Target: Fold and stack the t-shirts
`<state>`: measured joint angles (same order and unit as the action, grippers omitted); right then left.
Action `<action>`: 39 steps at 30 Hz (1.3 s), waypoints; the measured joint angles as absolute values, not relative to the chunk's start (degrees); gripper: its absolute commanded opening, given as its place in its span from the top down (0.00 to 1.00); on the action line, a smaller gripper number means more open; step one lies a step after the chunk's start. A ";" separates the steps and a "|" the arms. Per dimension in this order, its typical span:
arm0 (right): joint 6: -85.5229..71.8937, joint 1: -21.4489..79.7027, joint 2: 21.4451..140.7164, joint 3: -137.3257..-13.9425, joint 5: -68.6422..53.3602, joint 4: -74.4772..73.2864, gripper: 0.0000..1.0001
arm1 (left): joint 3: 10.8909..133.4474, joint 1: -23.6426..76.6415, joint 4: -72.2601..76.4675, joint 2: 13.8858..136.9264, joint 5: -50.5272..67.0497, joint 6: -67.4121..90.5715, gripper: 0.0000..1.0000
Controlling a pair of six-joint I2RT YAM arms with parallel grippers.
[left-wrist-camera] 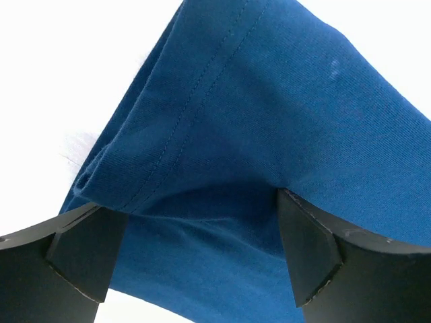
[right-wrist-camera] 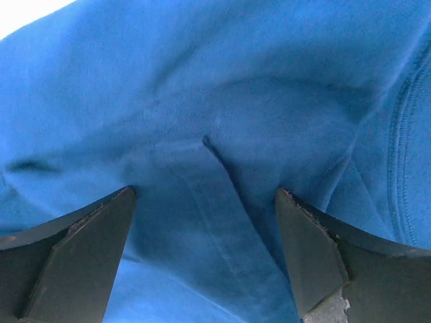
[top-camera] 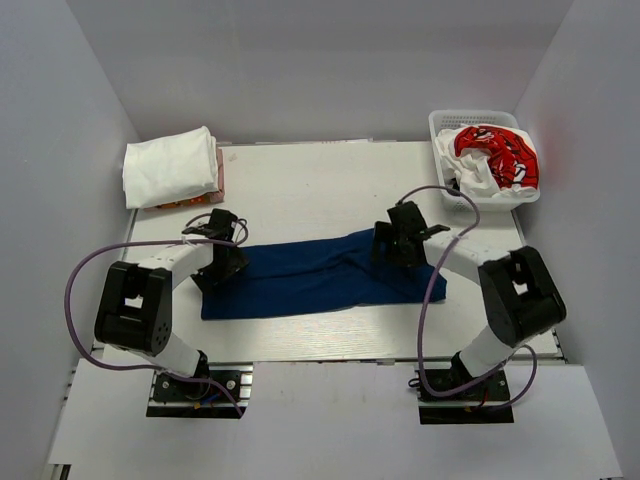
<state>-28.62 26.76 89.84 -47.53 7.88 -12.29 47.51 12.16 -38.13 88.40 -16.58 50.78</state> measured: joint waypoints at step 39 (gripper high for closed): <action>-15.77 23.97 124.84 -101.56 4.82 -26.02 0.10 | 57.12 43.99 -52.38 96.47 -7.90 39.59 0.01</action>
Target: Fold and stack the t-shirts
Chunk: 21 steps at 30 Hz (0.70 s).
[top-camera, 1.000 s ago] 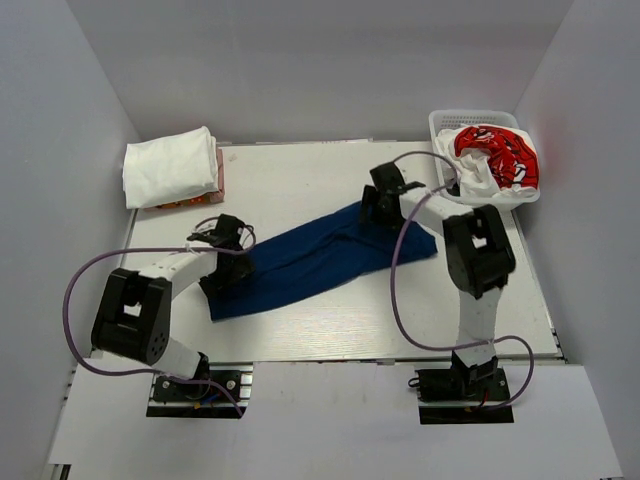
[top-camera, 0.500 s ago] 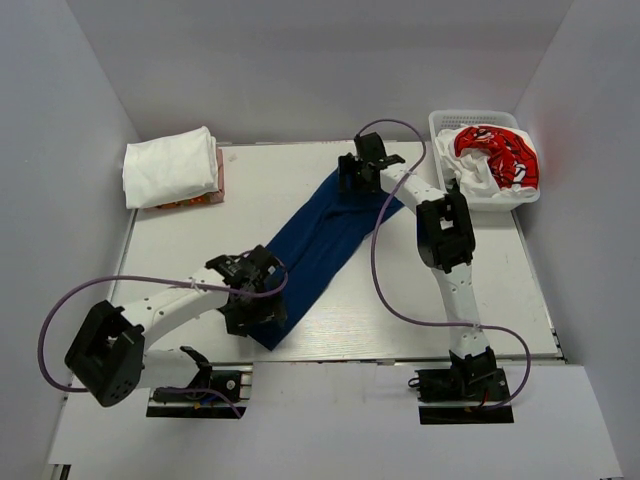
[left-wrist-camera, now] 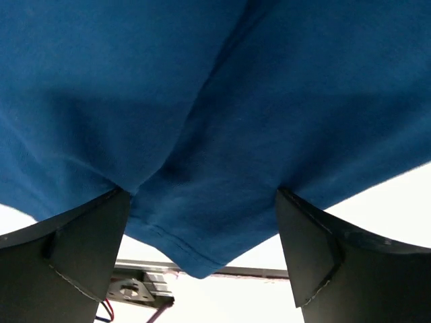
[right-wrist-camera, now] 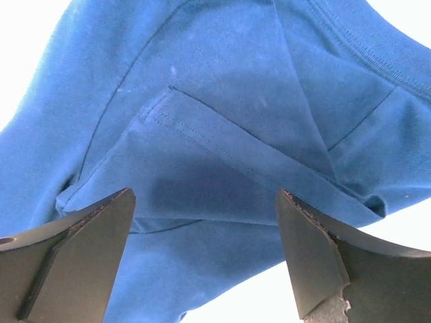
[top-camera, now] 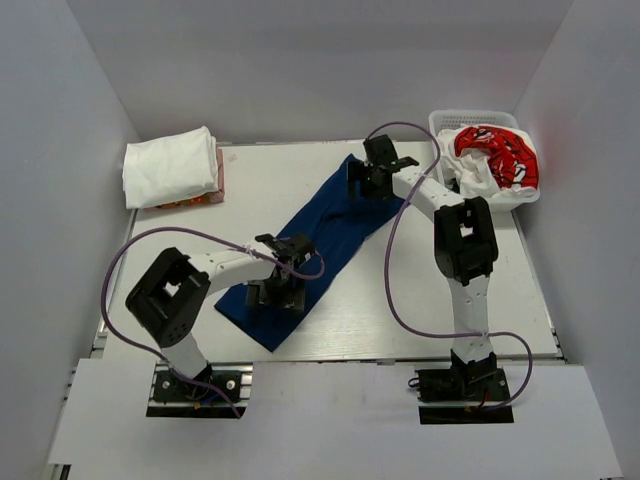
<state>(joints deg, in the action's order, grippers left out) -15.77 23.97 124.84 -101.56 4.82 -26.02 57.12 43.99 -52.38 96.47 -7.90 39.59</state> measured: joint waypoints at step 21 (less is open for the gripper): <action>-15.29 21.02 147.35 -131.07 -3.42 -26.68 0.10 | 78.04 51.37 -50.89 113.03 11.68 30.83 0.01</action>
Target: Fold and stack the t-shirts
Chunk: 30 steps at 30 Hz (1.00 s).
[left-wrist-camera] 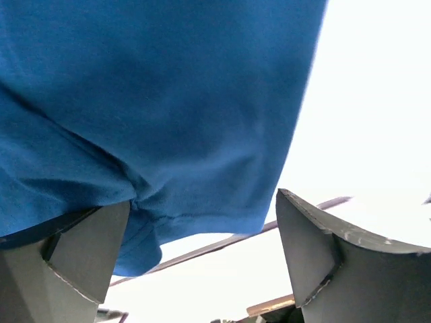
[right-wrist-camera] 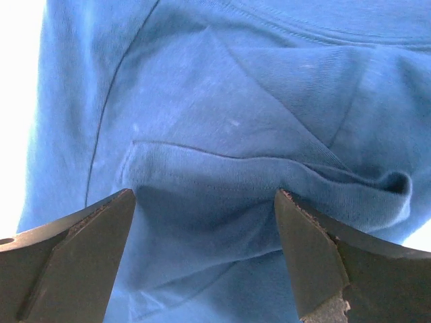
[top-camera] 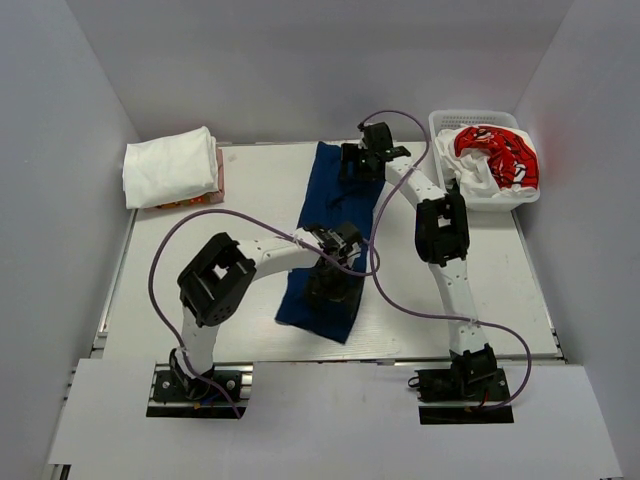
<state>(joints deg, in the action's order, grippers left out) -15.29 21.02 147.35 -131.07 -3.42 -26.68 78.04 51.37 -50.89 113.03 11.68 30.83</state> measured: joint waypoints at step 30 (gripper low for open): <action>-20.91 25.76 81.41 -63.31 4.03 -19.86 0.10 | 43.09 51.99 -35.22 73.08 -8.14 44.49 0.01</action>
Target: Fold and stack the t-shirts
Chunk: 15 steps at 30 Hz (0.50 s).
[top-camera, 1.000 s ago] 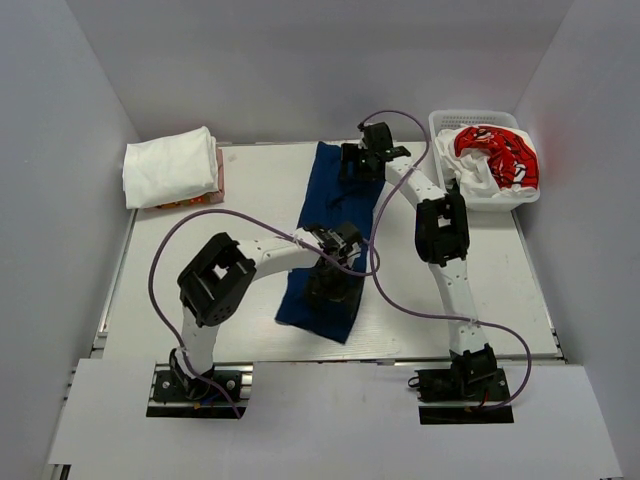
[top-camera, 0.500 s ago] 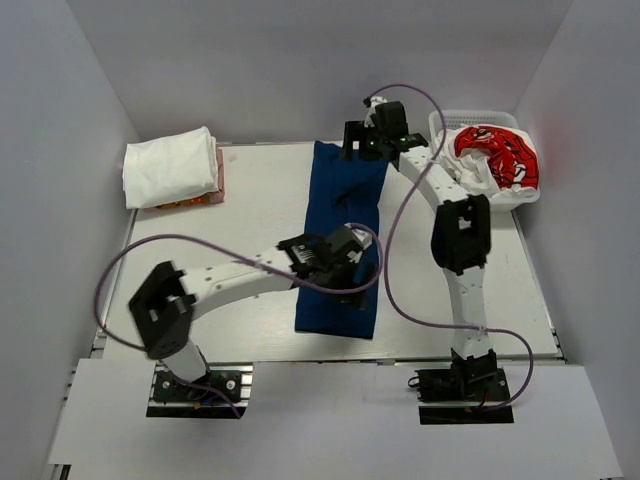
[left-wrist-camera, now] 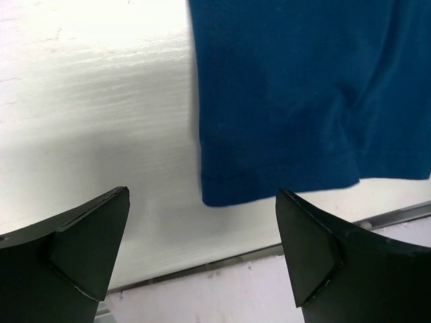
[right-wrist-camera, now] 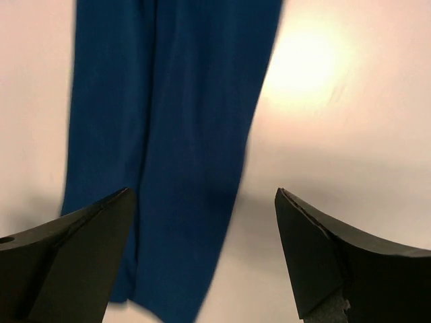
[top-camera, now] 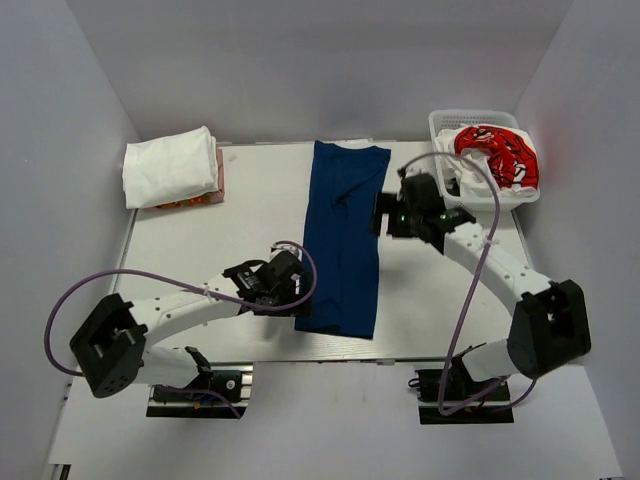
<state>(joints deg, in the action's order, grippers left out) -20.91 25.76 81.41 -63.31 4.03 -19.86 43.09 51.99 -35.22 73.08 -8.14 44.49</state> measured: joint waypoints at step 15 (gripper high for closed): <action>-28.05 34.30 69.04 -44.93 -8.38 -28.80 0.10 | 38.04 49.30 -26.44 78.06 1.15 43.62 0.32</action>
<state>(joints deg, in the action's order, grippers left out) -28.05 34.30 69.04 -44.93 -8.38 -28.80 38.04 49.30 -26.44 78.06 1.15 43.62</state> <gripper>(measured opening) 0.901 0.747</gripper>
